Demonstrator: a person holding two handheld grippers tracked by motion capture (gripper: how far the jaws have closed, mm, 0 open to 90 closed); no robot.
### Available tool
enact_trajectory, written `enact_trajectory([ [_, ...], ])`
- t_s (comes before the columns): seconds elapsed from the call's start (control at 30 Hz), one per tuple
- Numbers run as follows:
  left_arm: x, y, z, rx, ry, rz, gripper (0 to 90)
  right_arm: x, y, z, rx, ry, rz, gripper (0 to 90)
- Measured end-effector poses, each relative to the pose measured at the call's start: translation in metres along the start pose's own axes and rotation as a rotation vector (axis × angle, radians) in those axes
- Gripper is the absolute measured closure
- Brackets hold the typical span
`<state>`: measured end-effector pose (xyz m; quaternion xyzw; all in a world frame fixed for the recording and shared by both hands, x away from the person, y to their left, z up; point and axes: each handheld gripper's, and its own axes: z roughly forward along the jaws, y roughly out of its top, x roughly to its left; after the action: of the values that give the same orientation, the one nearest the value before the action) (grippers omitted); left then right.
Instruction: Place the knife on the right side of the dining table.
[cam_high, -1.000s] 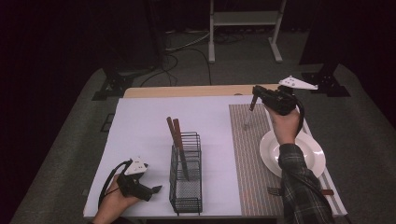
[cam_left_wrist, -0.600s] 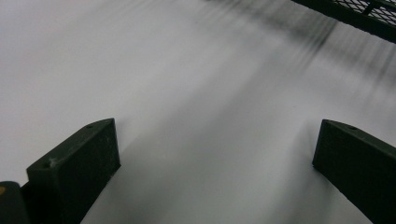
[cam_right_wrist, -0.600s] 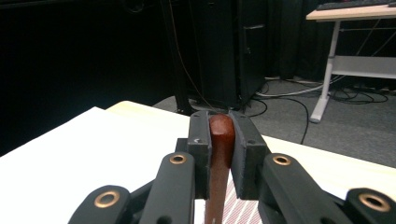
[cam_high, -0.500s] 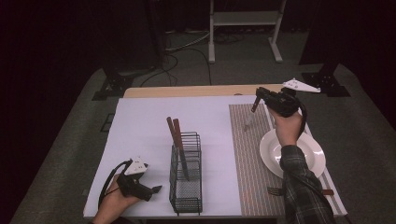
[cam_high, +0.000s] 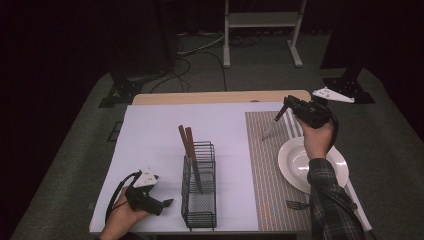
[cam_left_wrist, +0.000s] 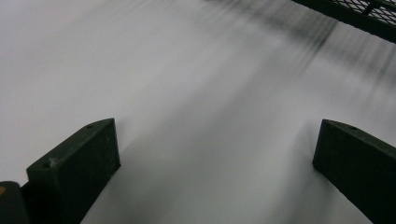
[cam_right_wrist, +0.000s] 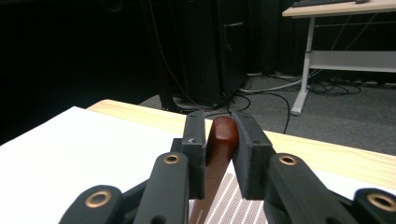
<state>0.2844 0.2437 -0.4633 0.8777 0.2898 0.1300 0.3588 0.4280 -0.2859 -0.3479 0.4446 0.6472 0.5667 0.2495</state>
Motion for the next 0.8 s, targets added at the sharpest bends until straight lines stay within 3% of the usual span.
enact_trajectory([
  [0.8, 0.0, 0.0, 0.0, 0.0, 0.0, 0.0, 0.0, -0.027, -0.018, -0.016, 0.044, -0.098, 0.018, 65.6],
])
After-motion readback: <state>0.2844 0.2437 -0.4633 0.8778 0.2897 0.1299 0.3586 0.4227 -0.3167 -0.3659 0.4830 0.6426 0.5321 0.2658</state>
